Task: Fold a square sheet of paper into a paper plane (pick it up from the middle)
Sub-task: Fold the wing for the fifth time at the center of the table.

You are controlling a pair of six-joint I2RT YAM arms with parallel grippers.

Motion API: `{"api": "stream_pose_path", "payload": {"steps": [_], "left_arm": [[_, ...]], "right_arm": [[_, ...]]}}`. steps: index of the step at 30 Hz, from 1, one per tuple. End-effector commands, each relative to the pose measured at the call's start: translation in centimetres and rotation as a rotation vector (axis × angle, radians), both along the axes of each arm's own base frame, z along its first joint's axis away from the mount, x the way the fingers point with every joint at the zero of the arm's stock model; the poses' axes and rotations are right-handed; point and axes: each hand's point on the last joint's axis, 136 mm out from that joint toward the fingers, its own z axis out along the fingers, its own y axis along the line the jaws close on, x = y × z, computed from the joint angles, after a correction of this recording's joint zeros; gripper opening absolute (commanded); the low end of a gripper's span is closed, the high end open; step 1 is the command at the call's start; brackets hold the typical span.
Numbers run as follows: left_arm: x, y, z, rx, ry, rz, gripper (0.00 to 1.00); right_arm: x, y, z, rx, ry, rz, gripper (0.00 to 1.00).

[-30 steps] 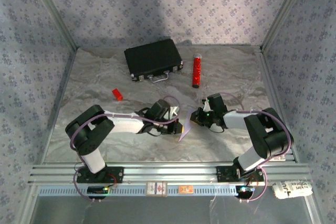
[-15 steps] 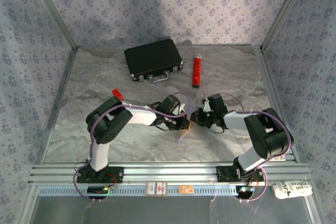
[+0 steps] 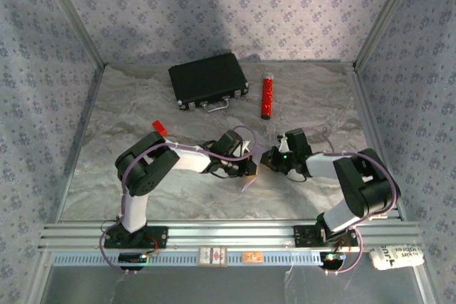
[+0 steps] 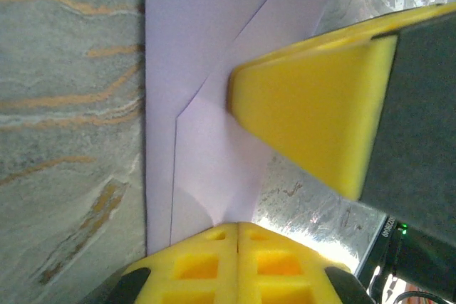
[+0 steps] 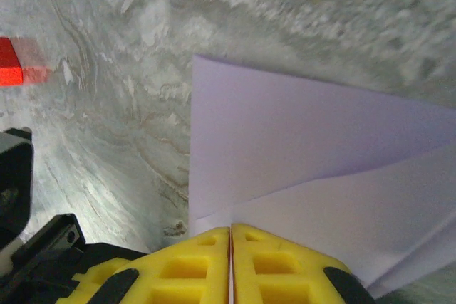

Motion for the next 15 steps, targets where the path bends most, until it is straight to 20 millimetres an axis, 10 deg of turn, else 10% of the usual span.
{"api": "stream_pose_path", "payload": {"steps": [1,15], "left_arm": [[-4.4,4.4,-7.4,0.255,0.169,-0.008,0.0],[-5.5,4.7,-8.0,0.272,0.182,-0.033,0.0]], "right_arm": [[0.2,-2.1,-1.0,-0.058,0.024,-0.085,0.11],[1.7,-6.9,-1.8,-0.115,0.08,-0.262,0.11]]}}
